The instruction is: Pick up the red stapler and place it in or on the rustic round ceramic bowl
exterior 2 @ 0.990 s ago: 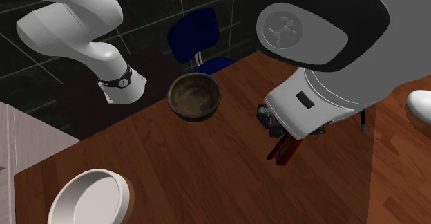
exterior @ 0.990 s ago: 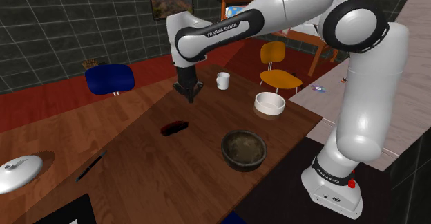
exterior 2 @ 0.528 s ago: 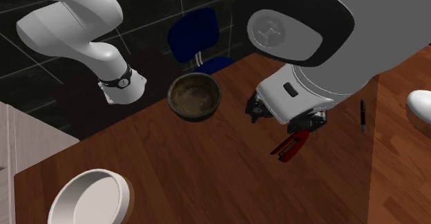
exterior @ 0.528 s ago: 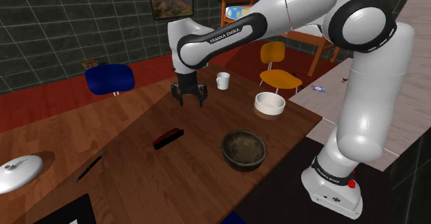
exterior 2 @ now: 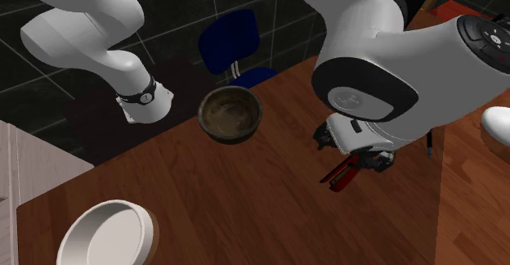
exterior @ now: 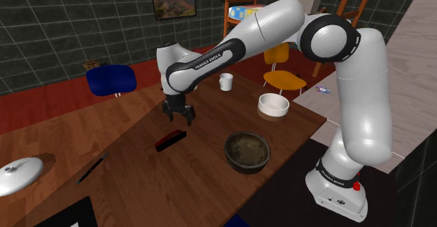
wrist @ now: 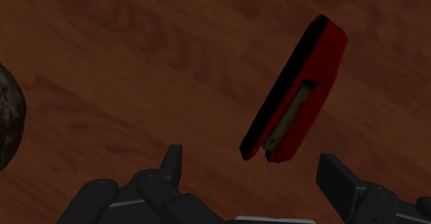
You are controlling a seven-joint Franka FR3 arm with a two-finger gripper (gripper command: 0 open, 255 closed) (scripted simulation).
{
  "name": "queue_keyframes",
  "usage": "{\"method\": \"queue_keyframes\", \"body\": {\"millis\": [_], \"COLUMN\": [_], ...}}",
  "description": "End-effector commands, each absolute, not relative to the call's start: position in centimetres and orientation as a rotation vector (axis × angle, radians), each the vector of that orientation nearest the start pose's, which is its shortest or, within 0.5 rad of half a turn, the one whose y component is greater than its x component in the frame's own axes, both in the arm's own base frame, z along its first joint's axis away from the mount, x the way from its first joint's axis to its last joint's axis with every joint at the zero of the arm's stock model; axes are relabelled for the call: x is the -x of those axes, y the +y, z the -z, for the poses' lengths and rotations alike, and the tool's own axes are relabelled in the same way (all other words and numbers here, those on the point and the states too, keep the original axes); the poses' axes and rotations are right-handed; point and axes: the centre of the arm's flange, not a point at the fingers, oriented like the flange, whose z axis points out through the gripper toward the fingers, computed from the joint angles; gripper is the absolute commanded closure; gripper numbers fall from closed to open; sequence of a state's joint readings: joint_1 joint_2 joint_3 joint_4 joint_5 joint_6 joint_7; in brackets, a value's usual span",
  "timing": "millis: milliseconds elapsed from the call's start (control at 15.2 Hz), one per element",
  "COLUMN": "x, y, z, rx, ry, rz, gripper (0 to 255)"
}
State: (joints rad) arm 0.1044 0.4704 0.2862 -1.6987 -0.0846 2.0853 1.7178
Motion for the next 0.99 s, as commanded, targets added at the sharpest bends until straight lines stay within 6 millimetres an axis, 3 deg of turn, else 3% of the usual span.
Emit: {"method": "queue_keyframes", "body": {"millis": [0,330,924], "x": [-63.1,-66.2,-65.9], "y": [24.4,26.8,27.0], "z": [-30.5,-25.9,-22.0], "rx": [2.443,2.281,2.281], "ry": [2.003,2.164,2.164], "rz": [-0.129,-0.13,-0.13], "gripper": [0,0,0]}}
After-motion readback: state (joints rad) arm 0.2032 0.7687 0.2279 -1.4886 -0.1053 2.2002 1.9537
